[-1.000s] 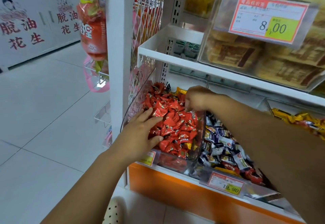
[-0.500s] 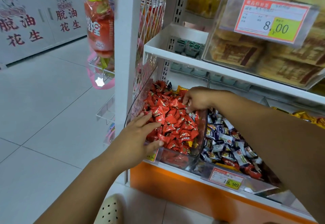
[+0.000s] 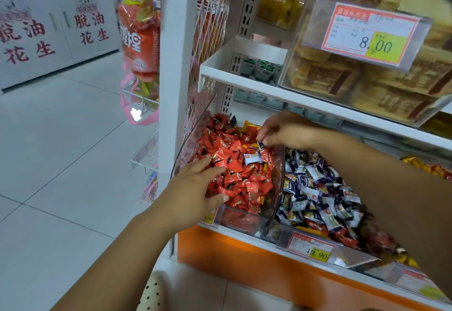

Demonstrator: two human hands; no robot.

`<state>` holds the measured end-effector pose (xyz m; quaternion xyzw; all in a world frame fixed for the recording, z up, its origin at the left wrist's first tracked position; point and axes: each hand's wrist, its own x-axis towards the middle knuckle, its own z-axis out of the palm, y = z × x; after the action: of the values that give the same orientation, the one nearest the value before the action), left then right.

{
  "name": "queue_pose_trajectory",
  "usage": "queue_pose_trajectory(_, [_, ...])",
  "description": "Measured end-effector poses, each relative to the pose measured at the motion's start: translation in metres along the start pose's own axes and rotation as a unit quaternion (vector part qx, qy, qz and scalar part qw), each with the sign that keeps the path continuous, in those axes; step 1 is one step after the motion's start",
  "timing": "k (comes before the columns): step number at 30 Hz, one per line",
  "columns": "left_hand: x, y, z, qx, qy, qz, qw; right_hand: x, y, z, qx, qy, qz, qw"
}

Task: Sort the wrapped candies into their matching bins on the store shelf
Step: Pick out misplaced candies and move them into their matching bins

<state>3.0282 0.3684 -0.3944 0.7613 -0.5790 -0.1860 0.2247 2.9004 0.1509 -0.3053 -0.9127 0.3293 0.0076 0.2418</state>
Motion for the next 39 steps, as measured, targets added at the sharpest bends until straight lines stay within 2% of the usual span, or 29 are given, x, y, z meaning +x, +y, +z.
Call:
queue_pose_trajectory(3, [0.001,0.0,0.0,0.005,-0.002,-0.002,1.0,0.001,-0.008,0.019,-0.129,-0.106,-0.012,0.986])
queue_pose_trajectory(4, [0.001,0.001,0.0,0.006,-0.003,-0.004,1.0,0.002,-0.01,0.026,-0.166,-0.112,-0.017,0.98])
queue_pose_trajectory(6, [0.002,0.001,0.0,-0.001,-0.004,-0.008,1.0,0.004,-0.011,0.034,-0.179,-0.073,-0.046,0.98])
queue_pose_trajectory(7, [0.002,0.001,-0.001,-0.006,-0.004,-0.009,1.0,0.005,-0.009,0.032,-0.15,-0.05,-0.049,0.986])
queue_pose_trajectory(10, [0.002,0.0,-0.001,-0.018,0.001,-0.007,1.0,0.0,-0.007,0.01,-0.027,0.044,-0.012,0.999])
queue_pose_trajectory(13, [0.004,0.002,-0.001,-0.02,0.011,-0.007,1.0,-0.004,0.004,-0.012,0.004,0.101,0.049,0.994])
queue_pose_trajectory(16, [0.009,0.005,0.001,-0.017,0.034,0.005,0.999,-0.009,0.01,-0.019,-0.04,0.082,0.121,0.988])
queue_pose_trajectory(18, [0.016,0.007,0.005,-0.006,0.049,0.023,0.998,-0.006,0.005,-0.01,-0.115,0.11,0.11,0.981])
queue_pose_trajectory(19, [0.02,0.008,0.007,0.0,0.056,0.028,0.998,0.0,0.0,-0.001,-0.122,0.105,0.068,0.985])
queue_pose_trajectory(21, [0.027,0.009,0.011,0.015,0.061,0.029,0.998,0.018,-0.011,0.02,-0.126,0.039,0.011,0.991])
queue_pose_trajectory(23, [0.032,0.008,0.014,0.033,0.049,0.019,0.998,0.041,-0.013,0.039,-0.152,-0.022,0.02,0.988])
queue_pose_trajectory(26, [0.037,0.005,0.016,0.062,0.025,0.001,0.998,0.063,-0.014,0.05,-0.195,-0.054,0.05,0.978])
queue_pose_trajectory(31, [0.042,0.003,0.013,-0.005,0.055,-0.003,0.998,0.062,-0.003,0.047,-0.135,-0.01,0.065,0.989])
queue_pose_trajectory(36, [0.042,0.013,0.004,-0.085,0.161,-0.005,0.983,0.031,-0.009,0.025,0.054,0.157,-0.004,0.986])
queue_pose_trajectory(39, [0.039,0.023,-0.002,-0.153,0.209,-0.02,0.966,0.011,-0.023,0.019,0.112,0.123,-0.043,0.985])
